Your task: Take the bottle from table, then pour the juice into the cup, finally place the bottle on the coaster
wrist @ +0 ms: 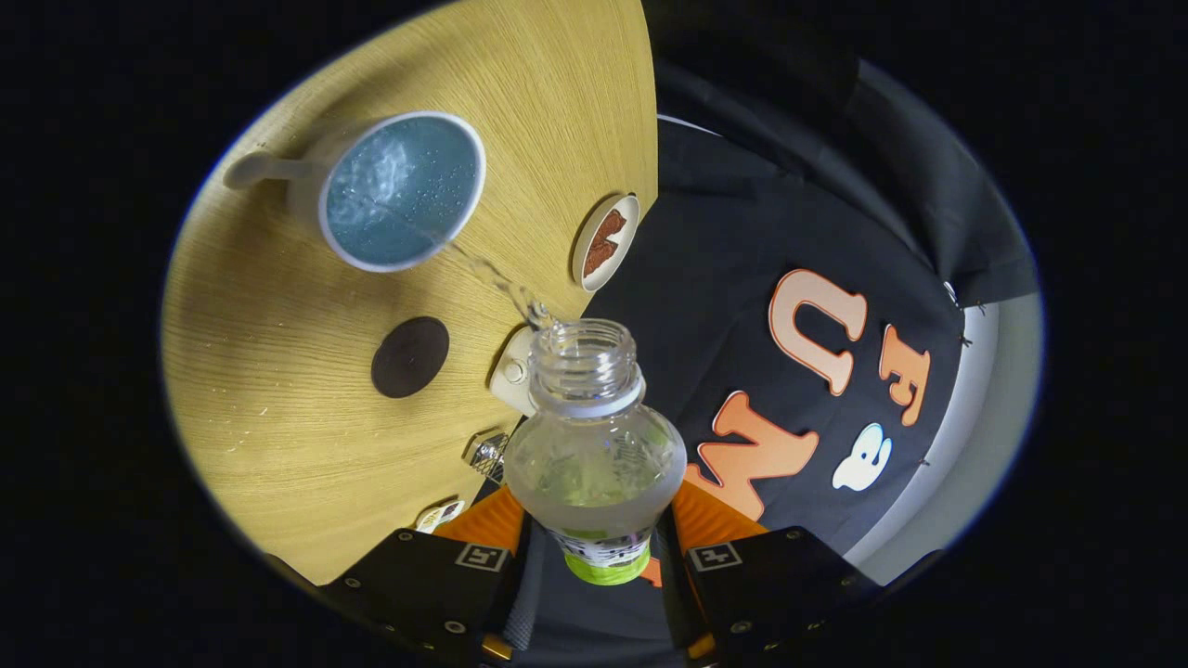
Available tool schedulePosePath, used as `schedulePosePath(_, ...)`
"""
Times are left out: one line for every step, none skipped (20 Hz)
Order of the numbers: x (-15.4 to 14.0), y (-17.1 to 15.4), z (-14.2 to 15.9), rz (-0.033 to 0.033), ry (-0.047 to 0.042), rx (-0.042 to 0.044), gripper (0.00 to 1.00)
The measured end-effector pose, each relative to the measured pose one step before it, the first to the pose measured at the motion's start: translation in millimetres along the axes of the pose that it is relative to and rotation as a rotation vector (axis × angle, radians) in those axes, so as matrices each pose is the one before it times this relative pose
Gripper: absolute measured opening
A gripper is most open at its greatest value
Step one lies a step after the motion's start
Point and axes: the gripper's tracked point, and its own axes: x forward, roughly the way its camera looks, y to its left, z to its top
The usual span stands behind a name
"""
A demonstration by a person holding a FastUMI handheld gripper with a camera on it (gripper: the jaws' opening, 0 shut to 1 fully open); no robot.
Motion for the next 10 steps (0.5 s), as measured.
schedulePosePath(0.11,-2.96,1.43,-0.00407,-0.00547,-0.01332,0.56)
schedulePosePath(0.89,-3.12,1.59,-0.00684,-0.00491,-0.01415,0.56)
schedulePosePath(1.13,-2.56,0.08,-0.00505,-0.00243,-0.01385,0.56)
schedulePosePath(1.31,-2.15,1.75,-0.00235,-0.00429,-0.01288,0.56)
schedulePosePath(-0.43,-1.49,0.77,-0.00433,-0.00324,-0.01242,0.56)
schedulePosePath(1.09,-3.16,1.10,-0.00689,-0.00279,-0.01351,0.56)
schedulePosePath(0.39,-2.24,1.10,-0.00326,-0.00376,-0.01417,0.56)
schedulePosePath(-0.23,-0.21,1.57,-0.00223,-0.00415,-0.01462,0.56)
schedulePosePath(0.89,-0.13,1.06,-0.00307,-0.00608,-0.01426,0.56)
schedulePosePath(0.06,-1.08,1.68,-0.00082,-0.00662,-0.01366,0.55)
